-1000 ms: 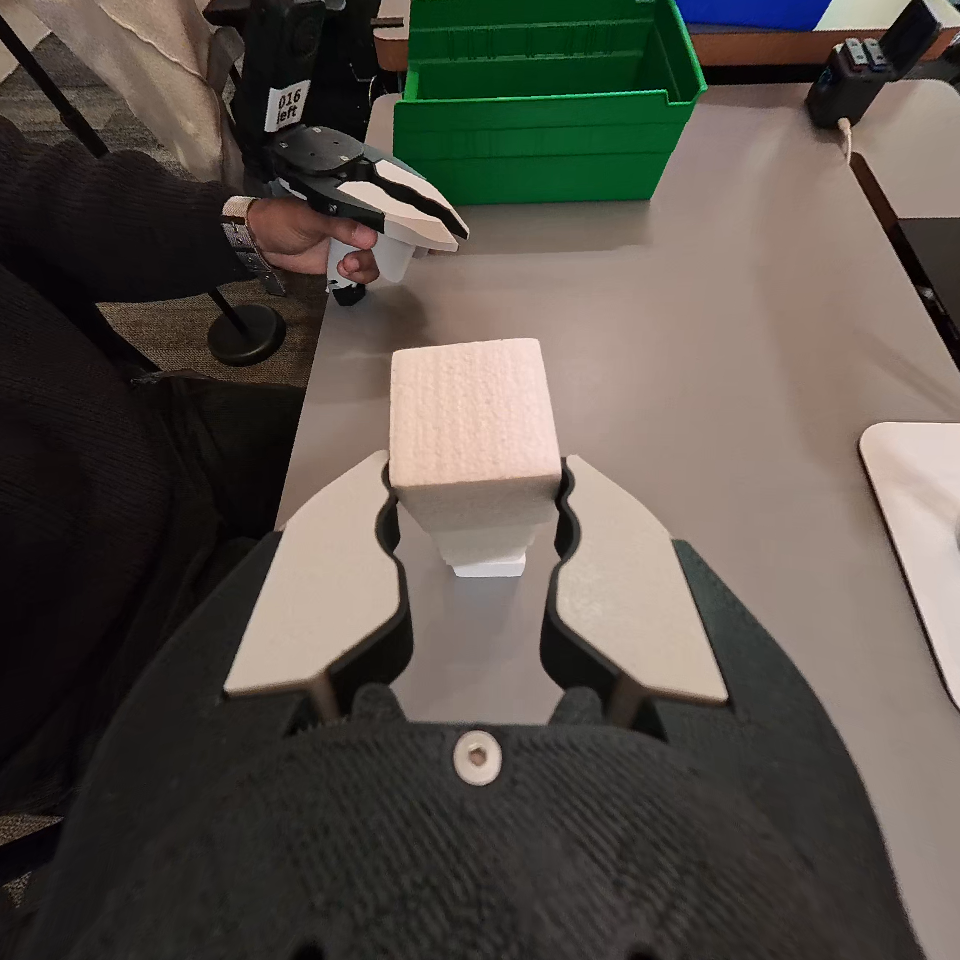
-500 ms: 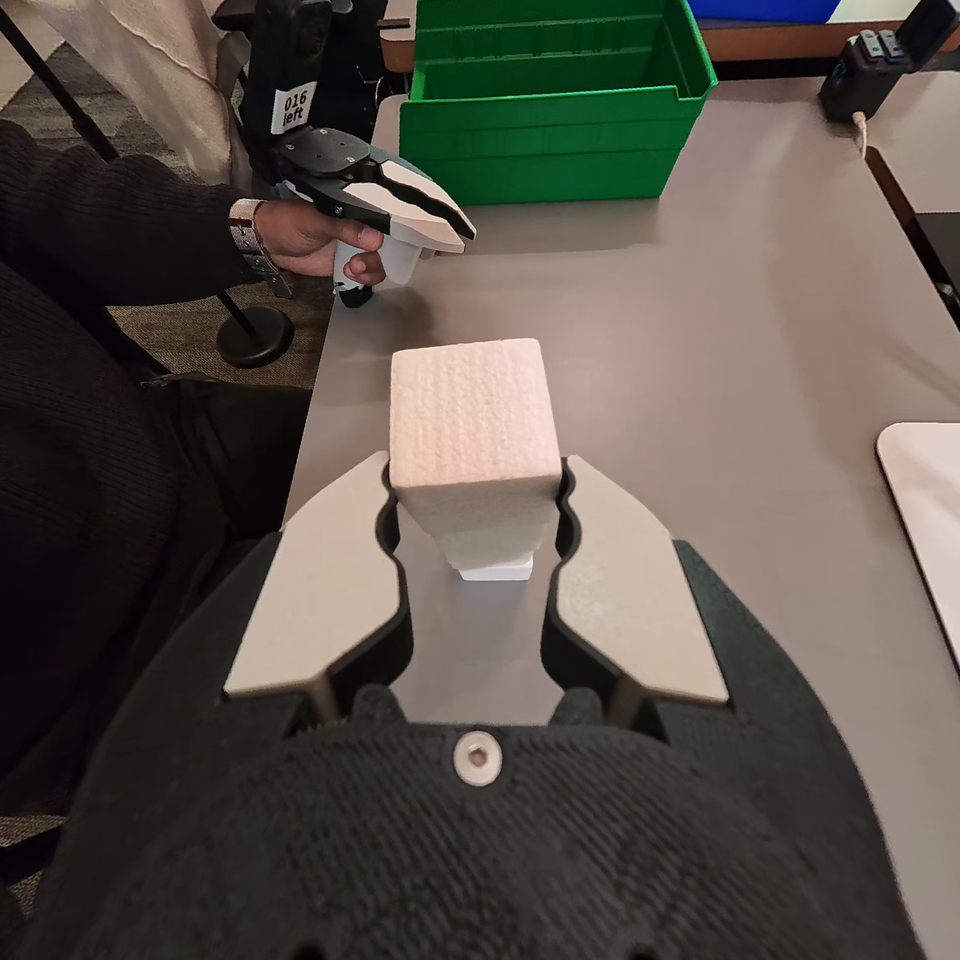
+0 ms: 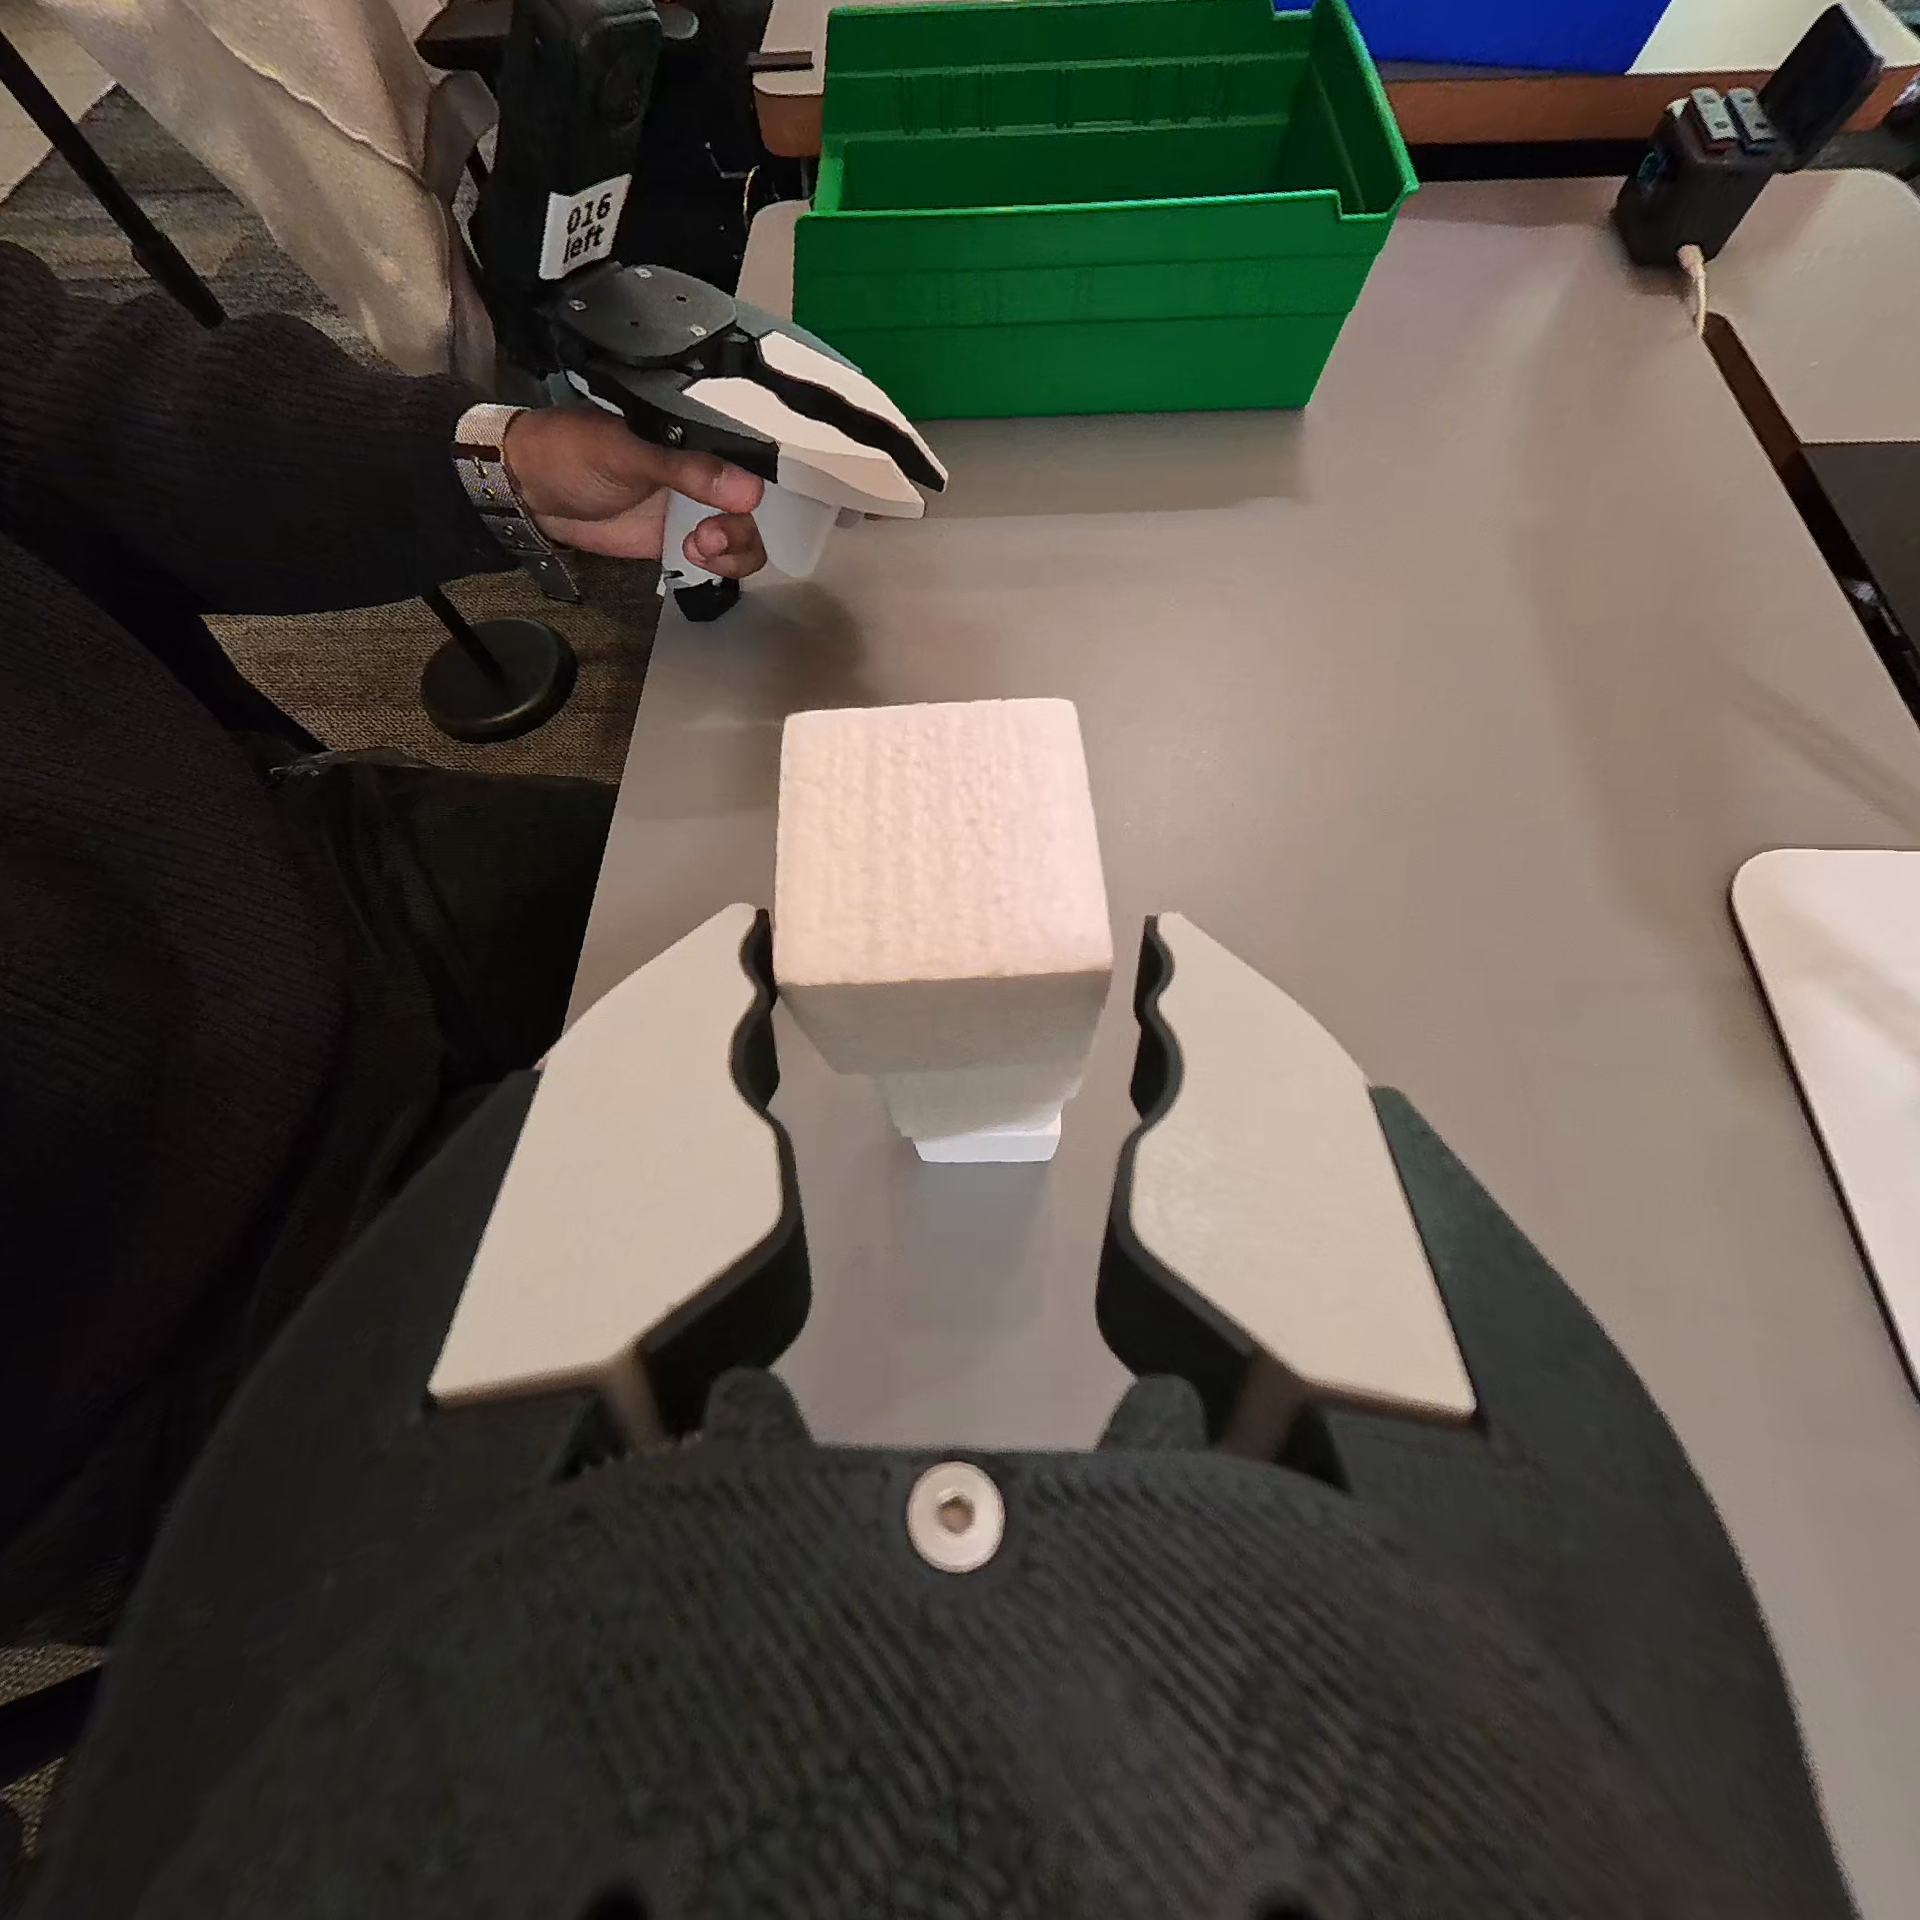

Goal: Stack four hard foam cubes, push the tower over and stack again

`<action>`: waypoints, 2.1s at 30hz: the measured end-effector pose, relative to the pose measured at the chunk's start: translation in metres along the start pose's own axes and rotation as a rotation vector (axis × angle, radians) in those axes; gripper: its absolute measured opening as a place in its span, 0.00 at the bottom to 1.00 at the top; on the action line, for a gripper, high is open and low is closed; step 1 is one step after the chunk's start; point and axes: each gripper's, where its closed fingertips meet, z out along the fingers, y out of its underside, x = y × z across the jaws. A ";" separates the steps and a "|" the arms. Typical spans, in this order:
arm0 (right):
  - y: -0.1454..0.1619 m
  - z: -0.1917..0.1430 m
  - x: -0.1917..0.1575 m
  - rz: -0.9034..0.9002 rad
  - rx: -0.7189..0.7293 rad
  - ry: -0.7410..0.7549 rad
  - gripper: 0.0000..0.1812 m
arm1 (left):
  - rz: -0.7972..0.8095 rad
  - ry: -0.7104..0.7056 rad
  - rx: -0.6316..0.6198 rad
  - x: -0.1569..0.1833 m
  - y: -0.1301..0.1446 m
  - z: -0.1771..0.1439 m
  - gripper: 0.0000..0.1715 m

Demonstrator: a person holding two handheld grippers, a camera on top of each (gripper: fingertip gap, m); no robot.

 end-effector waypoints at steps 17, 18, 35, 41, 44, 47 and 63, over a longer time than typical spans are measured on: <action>-0.004 -0.022 0.010 0.000 0.019 0.089 0.43 | -0.008 0.002 -0.003 0.000 0.000 0.000 0.11; -0.007 -0.028 0.011 -0.004 0.032 0.107 0.44 | -0.008 0.002 -0.003 0.000 0.000 0.000 0.11; -0.100 -0.127 0.000 -0.027 0.666 0.329 0.00 | 0.017 -0.008 -0.003 -0.001 -0.001 0.002 0.11; -0.071 -0.159 0.057 -0.036 0.416 1.011 0.00 | 0.007 -0.009 -0.004 -0.004 -0.001 0.001 0.12; -0.054 -0.180 0.064 -0.016 0.356 1.250 0.00 | 0.008 -0.011 -0.003 -0.005 -0.002 0.001 0.12; -0.037 -0.186 0.063 -0.009 0.312 1.352 0.00 | 0.006 -0.009 0.002 -0.004 -0.003 0.001 0.12; 0.086 -0.095 0.094 0.409 0.085 1.138 0.00 | 0.008 0.037 0.011 0.010 -0.009 0.010 0.13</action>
